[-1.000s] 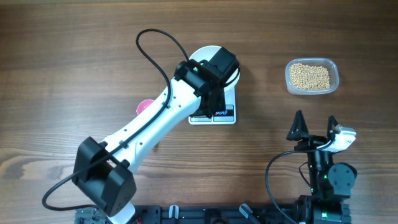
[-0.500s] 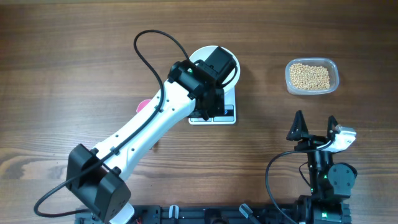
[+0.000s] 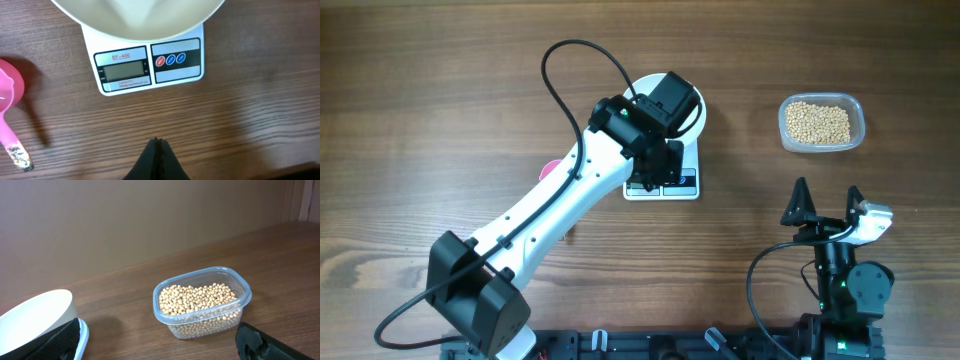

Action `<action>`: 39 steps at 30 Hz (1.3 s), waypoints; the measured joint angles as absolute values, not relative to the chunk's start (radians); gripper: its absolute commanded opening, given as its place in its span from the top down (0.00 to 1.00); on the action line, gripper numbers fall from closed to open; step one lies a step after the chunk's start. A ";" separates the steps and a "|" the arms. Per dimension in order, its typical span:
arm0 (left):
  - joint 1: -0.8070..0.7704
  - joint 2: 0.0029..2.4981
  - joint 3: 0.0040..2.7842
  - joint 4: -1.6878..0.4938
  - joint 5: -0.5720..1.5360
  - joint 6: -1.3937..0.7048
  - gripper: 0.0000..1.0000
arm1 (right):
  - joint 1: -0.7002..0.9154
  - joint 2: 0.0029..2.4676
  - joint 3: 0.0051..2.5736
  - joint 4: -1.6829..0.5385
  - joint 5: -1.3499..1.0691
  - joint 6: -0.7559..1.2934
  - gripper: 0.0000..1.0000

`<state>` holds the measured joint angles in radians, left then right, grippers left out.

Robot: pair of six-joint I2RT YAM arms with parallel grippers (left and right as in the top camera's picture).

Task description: Scoop item into bowl and weigh 150g on scale

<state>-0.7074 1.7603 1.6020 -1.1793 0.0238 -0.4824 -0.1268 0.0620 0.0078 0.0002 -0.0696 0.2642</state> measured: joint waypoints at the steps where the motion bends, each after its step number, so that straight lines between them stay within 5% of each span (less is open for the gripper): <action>1: -0.707 1.760 1.602 -1.176 0.025 -0.479 0.96 | -0.127 0.062 0.008 0.000 -0.070 0.265 0.00; 27: -0.708 1.760 1.545 -1.144 0.017 -0.468 0.96 | -0.127 0.062 0.008 0.000 -0.070 0.265 0.00; 39: -0.708 1.760 1.545 -1.136 0.209 -0.468 0.96 | -0.127 0.062 0.008 0.000 -0.070 0.265 0.00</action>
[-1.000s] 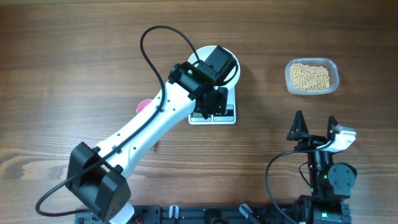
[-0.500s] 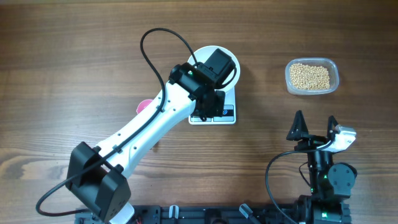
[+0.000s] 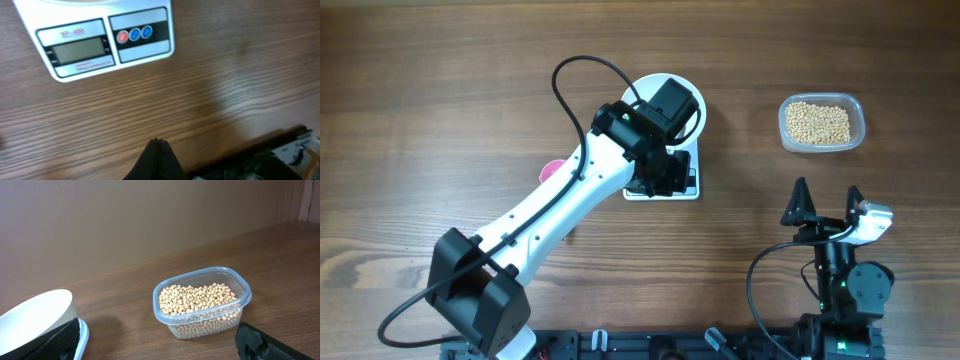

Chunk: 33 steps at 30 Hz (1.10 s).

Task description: Scoop item into bowl and weigh 150g on scale

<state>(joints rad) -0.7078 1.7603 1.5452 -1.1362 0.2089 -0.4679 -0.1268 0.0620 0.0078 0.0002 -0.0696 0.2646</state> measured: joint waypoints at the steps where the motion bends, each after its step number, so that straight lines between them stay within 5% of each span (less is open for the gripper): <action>1: -0.708 1.760 1.545 -1.136 0.215 -0.467 0.96 | -0.127 0.062 0.008 0.000 -0.070 0.265 0.00; 21: -0.708 1.760 1.545 -1.069 0.008 -0.467 0.96 | -0.127 0.062 0.008 0.000 -0.070 0.264 0.00; 30: -0.616 1.760 1.545 -1.216 -0.029 -0.498 0.96 | -0.127 0.062 0.008 0.000 -0.070 0.265 0.00; 32: -0.561 1.760 1.544 -1.261 -0.033 -0.506 0.88 | -0.127 0.062 0.008 0.000 -0.070 0.264 0.00; 33: -0.531 1.760 1.544 -1.285 -0.035 -0.508 0.73 | -0.127 0.062 0.008 0.000 -0.070 0.265 0.00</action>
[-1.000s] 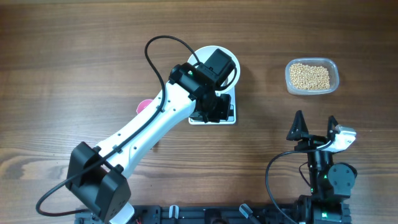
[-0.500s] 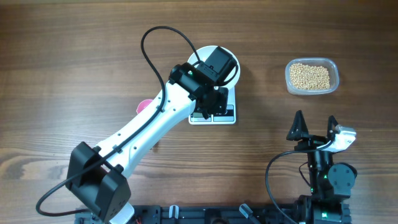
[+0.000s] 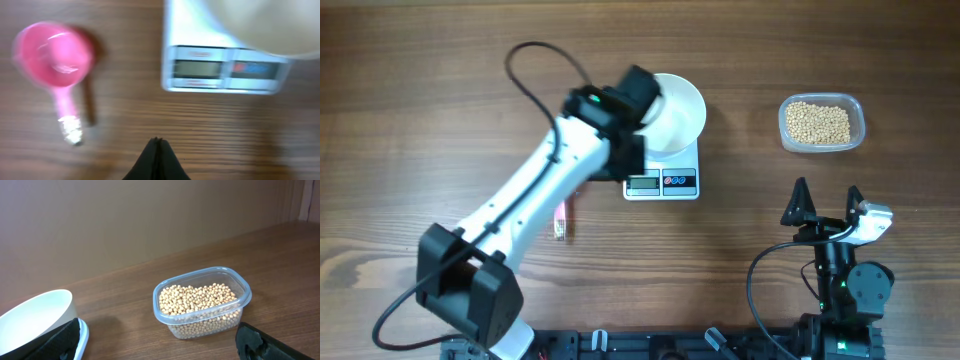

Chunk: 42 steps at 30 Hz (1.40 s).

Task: Scoop item into bowl and weigh 150g on scale
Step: 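Return the left gripper to the pink scoop and grasp its handle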

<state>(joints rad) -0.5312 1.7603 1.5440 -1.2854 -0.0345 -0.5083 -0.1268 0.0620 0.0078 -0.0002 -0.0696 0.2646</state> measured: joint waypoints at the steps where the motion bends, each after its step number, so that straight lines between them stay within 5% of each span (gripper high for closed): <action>1: -0.507 1.760 1.544 -1.306 -0.036 -0.513 0.66 | -0.127 0.062 0.008 0.000 -0.070 0.265 0.00; 4: -0.424 1.760 1.544 -1.356 -0.041 -0.515 0.20 | -0.127 0.062 0.008 0.000 -0.070 0.265 0.00; 6: -0.379 1.760 1.543 -1.378 -0.040 -0.521 0.18 | -0.127 0.062 0.008 0.000 -0.070 0.265 0.00; 23: -0.088 1.756 1.137 -1.166 0.276 -0.344 0.19 | -0.127 0.063 0.008 0.000 -0.070 0.265 0.00; 42: -0.044 1.756 0.992 -0.847 0.332 -0.215 0.28 | -0.127 0.063 0.008 0.000 -0.070 0.265 0.00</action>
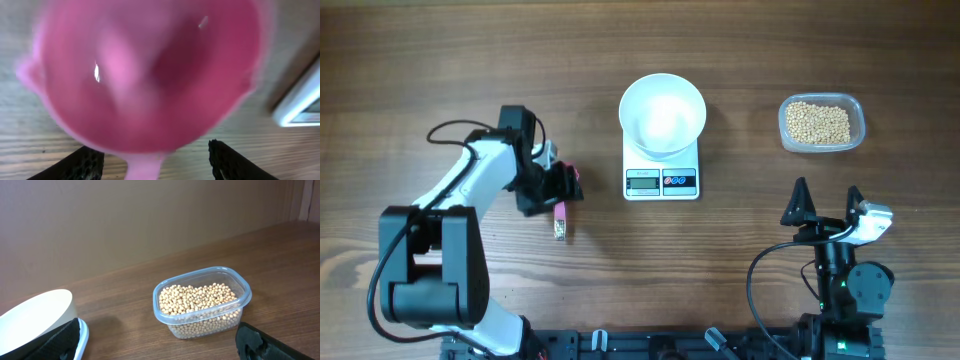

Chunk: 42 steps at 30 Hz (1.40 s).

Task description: Scoop item into bowl and weigh 150g on scale

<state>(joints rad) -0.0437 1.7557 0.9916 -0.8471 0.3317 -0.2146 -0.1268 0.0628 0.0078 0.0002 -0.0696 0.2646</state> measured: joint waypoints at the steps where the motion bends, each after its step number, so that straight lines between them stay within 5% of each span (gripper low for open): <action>1: -0.044 1.756 0.976 -0.847 0.332 -0.215 0.30 | -0.127 0.063 0.008 0.000 -0.070 0.265 0.00; 8: -0.044 1.755 0.957 -0.842 0.331 -0.215 0.51 | -0.127 0.063 0.008 0.000 -0.070 0.264 0.00; 25: -0.044 1.755 0.947 -0.771 0.331 -0.219 0.67 | -0.127 0.063 0.008 0.000 -0.070 0.265 0.00; 36: -0.042 1.742 0.906 -0.678 0.346 -0.217 0.96 | -0.127 0.063 0.008 0.000 -0.070 0.265 0.00; 42: -0.041 1.731 0.908 -0.657 0.360 -0.211 0.96 | -0.127 0.063 0.008 0.000 -0.070 0.265 0.00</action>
<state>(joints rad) -0.0414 1.7306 0.9077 -0.6575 0.3599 -0.2108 -0.1268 0.0628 0.0078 0.0002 -0.0696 0.2646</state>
